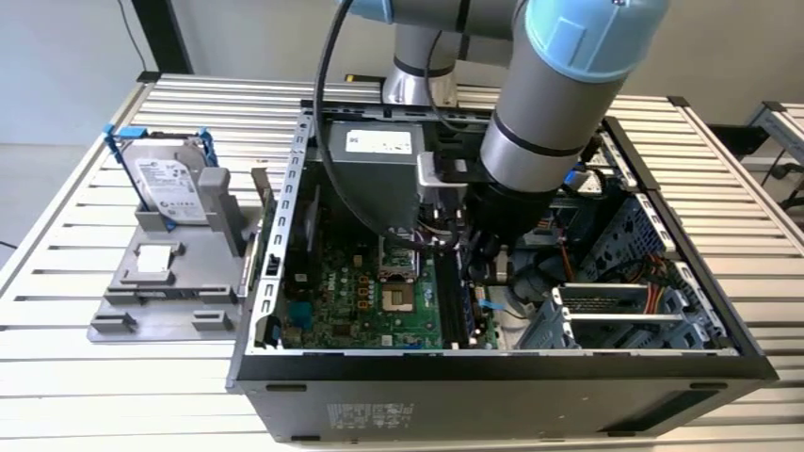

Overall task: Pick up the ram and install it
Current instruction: 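Press down the ram until it locks into place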

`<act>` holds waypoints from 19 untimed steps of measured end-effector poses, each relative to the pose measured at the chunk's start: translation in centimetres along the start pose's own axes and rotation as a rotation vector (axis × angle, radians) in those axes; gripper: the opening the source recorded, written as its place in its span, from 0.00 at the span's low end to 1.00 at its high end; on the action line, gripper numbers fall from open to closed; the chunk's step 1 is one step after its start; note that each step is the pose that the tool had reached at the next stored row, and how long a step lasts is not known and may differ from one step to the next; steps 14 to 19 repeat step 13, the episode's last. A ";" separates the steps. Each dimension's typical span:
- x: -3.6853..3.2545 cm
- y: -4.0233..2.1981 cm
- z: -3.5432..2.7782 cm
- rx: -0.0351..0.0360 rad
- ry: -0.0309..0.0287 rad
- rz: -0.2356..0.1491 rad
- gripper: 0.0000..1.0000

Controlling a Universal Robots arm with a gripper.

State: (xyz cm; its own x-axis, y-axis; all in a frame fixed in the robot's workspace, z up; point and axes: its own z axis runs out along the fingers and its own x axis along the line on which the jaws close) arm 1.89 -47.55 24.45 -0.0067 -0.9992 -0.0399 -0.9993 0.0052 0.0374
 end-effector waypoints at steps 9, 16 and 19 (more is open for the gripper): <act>-0.12 0.12 -3.28 0.0001 -0.0002 0.000 0.00; -0.12 0.12 -3.30 0.0000 -0.0001 0.000 0.00; -0.12 0.12 -3.30 0.0000 -0.0001 0.000 0.00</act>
